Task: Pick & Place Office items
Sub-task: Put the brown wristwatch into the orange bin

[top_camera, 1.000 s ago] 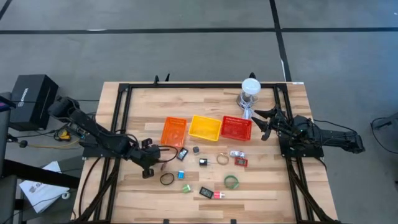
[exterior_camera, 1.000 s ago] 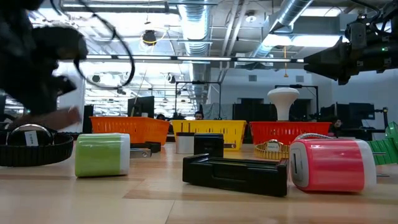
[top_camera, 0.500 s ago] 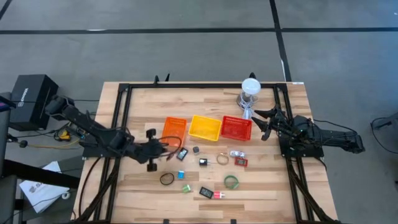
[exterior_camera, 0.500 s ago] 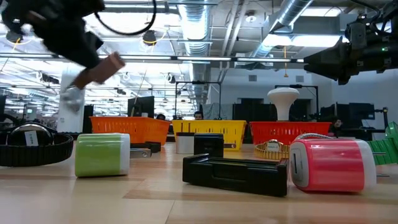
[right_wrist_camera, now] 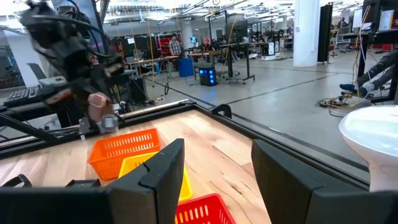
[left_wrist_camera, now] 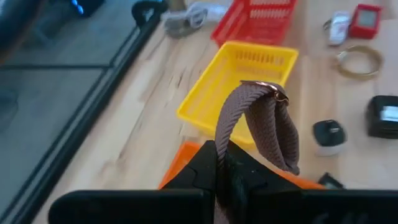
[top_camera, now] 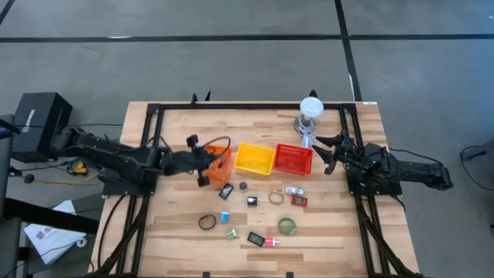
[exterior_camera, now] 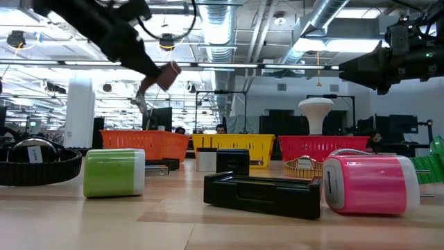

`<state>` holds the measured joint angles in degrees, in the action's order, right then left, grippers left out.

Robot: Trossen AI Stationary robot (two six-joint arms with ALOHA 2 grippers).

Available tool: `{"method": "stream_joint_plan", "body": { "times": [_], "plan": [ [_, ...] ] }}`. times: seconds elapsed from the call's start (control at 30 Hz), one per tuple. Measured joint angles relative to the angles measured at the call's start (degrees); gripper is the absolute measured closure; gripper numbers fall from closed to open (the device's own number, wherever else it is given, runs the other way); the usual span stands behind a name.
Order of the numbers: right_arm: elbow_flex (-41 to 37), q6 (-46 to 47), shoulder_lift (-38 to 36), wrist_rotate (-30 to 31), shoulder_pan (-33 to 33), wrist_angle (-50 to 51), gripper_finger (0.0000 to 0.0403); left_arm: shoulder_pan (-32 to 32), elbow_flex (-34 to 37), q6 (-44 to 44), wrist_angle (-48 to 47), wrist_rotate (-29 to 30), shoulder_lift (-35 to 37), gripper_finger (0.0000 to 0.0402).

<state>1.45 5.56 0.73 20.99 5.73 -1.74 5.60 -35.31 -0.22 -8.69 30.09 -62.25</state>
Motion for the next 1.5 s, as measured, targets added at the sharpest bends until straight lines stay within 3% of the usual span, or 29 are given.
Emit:
{"method": "stream_joint_plan", "body": {
  "times": [0.13, 0.33, 1.03, 1.37, 1.5],
  "plan": [
    [0.0, 0.0, 0.0, 0.0, 0.0, 0.0, 0.0223, -4.8, 1.0, 0.9, 2.2, -4.3, -2.3, 0.0396],
    [0.0, 0.0, 0.0, 0.0, 0.0, 0.0, 0.0223, -8.6, 3.9, 1.7, 7.6, -5.0, -6.7, 0.0396],
    [0.0, 1.7, 0.0, 0.0, 0.0, 0.0, 0.0223, -9.9, 4.9, -1.2, 8.6, -5.9, -17.5, 0.0393],
    [0.0, 2.0, 0.0, -0.4, -0.1, 0.0, 0.0223, -9.9, 4.9, -3.0, 8.5, -5.7, -17.4, 0.033],
    [0.0, 2.2, 0.0, -4.3, -0.1, -0.2, 0.0223, -9.9, 4.8, -3.1, 8.8, -5.7, -16.8, 0.0306]
  ]
}}
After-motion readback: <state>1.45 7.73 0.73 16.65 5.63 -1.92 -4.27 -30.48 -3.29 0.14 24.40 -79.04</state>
